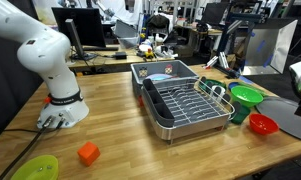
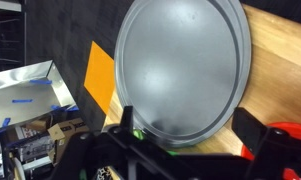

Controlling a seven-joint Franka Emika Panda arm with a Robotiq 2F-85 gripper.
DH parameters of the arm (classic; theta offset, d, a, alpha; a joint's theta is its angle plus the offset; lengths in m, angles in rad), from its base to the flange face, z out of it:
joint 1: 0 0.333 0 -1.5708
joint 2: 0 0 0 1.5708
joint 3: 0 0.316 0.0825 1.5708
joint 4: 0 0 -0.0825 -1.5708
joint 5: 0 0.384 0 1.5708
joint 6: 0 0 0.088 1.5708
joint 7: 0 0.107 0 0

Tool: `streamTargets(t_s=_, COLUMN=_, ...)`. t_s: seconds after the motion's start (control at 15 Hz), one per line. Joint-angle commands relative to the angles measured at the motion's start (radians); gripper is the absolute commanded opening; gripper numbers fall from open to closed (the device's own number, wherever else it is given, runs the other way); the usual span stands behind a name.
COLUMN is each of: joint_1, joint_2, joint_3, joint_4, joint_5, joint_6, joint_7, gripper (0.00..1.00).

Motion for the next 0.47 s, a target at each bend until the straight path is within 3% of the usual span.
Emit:
streamTargets(t_s=0.0, joint_1=-0.048, joint_2=-0.025, joint_3=0.048, joint_4=-0.024, joint_5=0.002, joint_6=-0.003, joint_7=0.007, gripper=1.0)
streamTargets(t_s=0.4, joint_1=-0.058, joint_2=-0.064, joint_3=0.052, joint_4=-0.055, joint_5=-0.001, joint_6=-0.005, joint_7=0.013, gripper=1.0)
